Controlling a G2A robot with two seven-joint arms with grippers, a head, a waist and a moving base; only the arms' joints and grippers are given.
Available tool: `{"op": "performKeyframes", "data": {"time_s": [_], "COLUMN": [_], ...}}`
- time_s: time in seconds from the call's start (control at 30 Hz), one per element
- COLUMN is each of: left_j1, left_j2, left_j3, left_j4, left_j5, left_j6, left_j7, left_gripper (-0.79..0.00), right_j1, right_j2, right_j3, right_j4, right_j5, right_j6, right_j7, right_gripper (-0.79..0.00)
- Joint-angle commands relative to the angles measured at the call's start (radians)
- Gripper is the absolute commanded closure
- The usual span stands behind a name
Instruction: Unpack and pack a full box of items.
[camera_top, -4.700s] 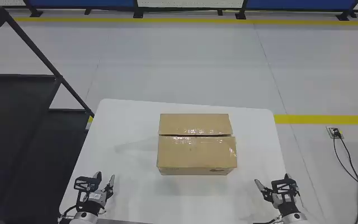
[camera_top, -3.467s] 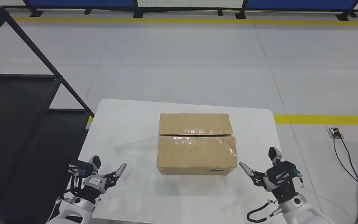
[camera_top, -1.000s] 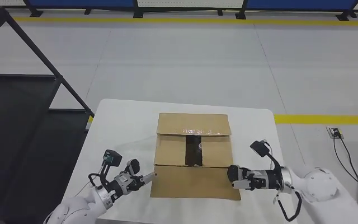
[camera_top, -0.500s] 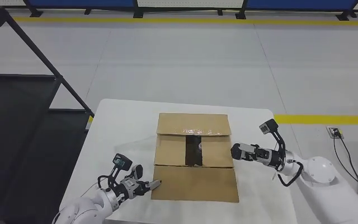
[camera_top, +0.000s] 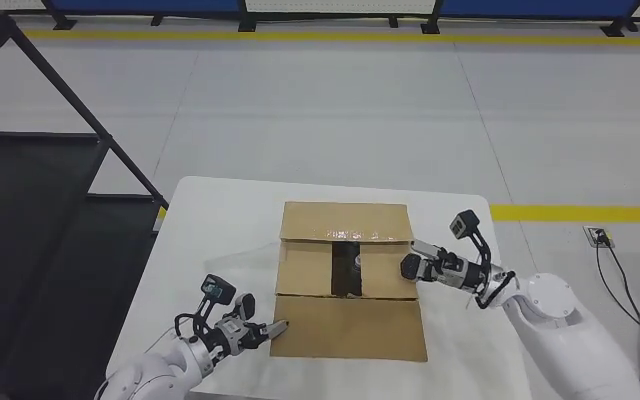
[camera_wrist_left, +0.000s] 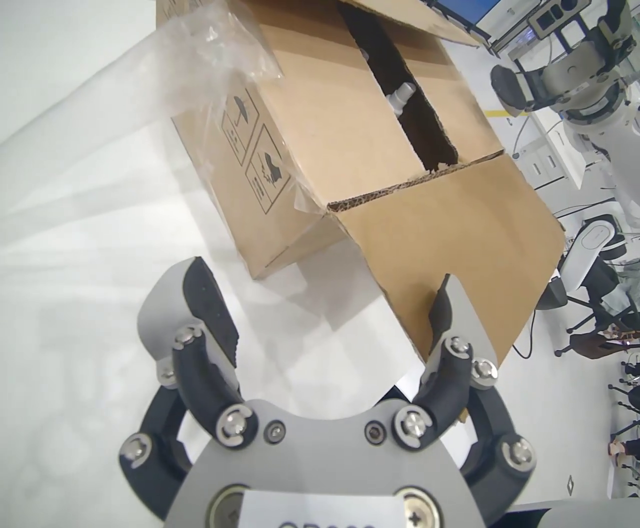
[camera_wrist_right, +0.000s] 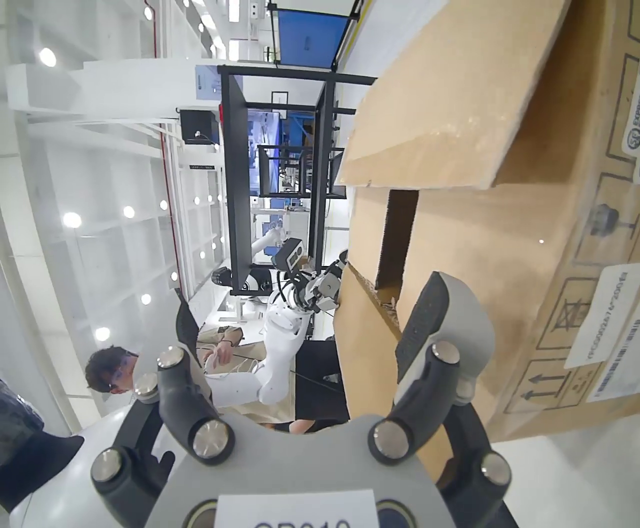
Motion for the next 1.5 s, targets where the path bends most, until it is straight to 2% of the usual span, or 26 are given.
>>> {"op": "performKeyframes", "data": {"time_s": [0.0,0.4,0.53,0.67,0.83,0.93,1.27,1.47], "left_j1": [0.002,0.019,0.029,0.038,0.044,0.047,0.046,0.046], "left_j2": [0.001,0.003,0.004,0.004,0.005,0.006,0.009,0.011], "left_j3": [0.002,0.012,0.013,0.016,0.016,0.016,0.021,0.028], "left_j4": [0.001,0.003,0.002,0.002,0.002,0.002,0.004,0.012], "left_j5": [0.015,0.034,0.035,0.033,0.032,0.029,0.03,0.035], "left_j6": [0.008,0.023,0.024,0.025,0.022,0.022,0.017,0.014], "left_j7": [0.008,0.059,0.074,0.089,0.1,0.103,0.099,0.094], "left_gripper": [-0.785,-0.785,-0.785,-0.785,-0.785,-0.785,-0.785,-0.785], "right_j1": [0.019,0.175,0.23,0.295,0.376,0.415,0.495,0.529], "right_j2": [-0.008,-0.084,-0.11,-0.142,-0.195,-0.231,-0.31,-0.353], "right_j3": [-0.016,-0.104,-0.127,-0.183,-0.252,-0.293,-0.37,-0.41], "right_j4": [0.028,0.175,0.203,0.239,0.35,0.422,0.592,0.669], "right_j5": [0.015,0.098,0.056,-0.038,-0.095,-0.139,-0.238,-0.338], "right_j6": [0.002,0.001,-0.022,0.008,0.015,-0.028,-0.131,-0.117], "right_j7": [0.005,-0.152,-0.292,-0.429,-0.594,-0.684,-0.71,-0.785], "right_gripper": [-0.785,-0.785,-0.785,-0.785,-0.785,-0.785,-0.785,-0.785]}}
